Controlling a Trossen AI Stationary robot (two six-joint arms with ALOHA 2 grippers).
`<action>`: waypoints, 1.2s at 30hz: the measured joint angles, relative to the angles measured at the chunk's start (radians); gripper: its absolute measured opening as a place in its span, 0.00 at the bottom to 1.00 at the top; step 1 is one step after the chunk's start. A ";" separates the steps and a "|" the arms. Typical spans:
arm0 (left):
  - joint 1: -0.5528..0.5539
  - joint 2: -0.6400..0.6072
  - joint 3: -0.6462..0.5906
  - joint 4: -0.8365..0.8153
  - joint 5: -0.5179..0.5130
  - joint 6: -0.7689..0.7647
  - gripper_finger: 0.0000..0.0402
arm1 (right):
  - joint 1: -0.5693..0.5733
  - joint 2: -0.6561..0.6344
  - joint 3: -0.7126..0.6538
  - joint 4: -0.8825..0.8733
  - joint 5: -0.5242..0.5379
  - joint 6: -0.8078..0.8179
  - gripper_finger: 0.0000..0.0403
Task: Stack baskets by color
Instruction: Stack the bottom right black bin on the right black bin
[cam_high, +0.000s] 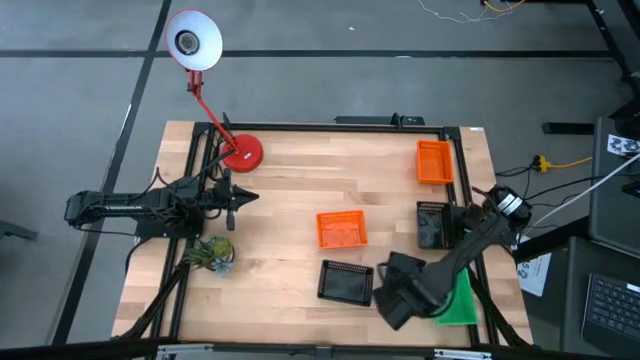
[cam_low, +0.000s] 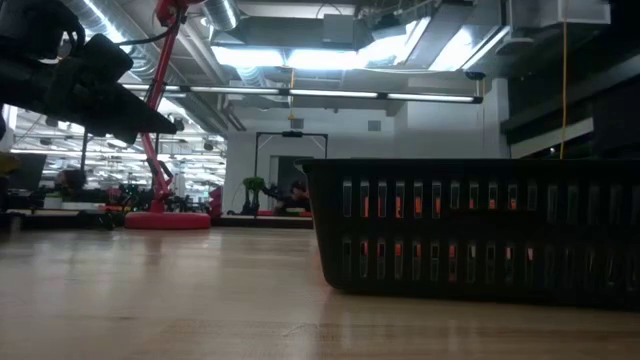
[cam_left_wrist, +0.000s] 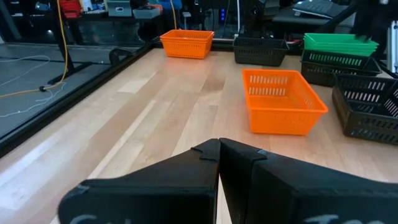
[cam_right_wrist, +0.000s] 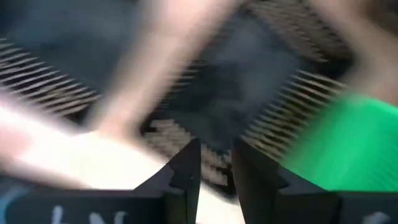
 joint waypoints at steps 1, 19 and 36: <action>0.000 0.000 0.000 0.000 0.000 0.000 0.00 | -0.014 0.000 0.000 0.055 0.013 -0.074 0.22; 0.000 0.000 0.000 0.000 0.000 0.000 0.00 | -0.170 0.110 0.000 0.089 -0.068 0.117 0.19; 0.000 0.000 0.000 0.000 -0.004 0.001 0.00 | -0.176 0.165 -0.003 0.068 -0.056 0.217 0.19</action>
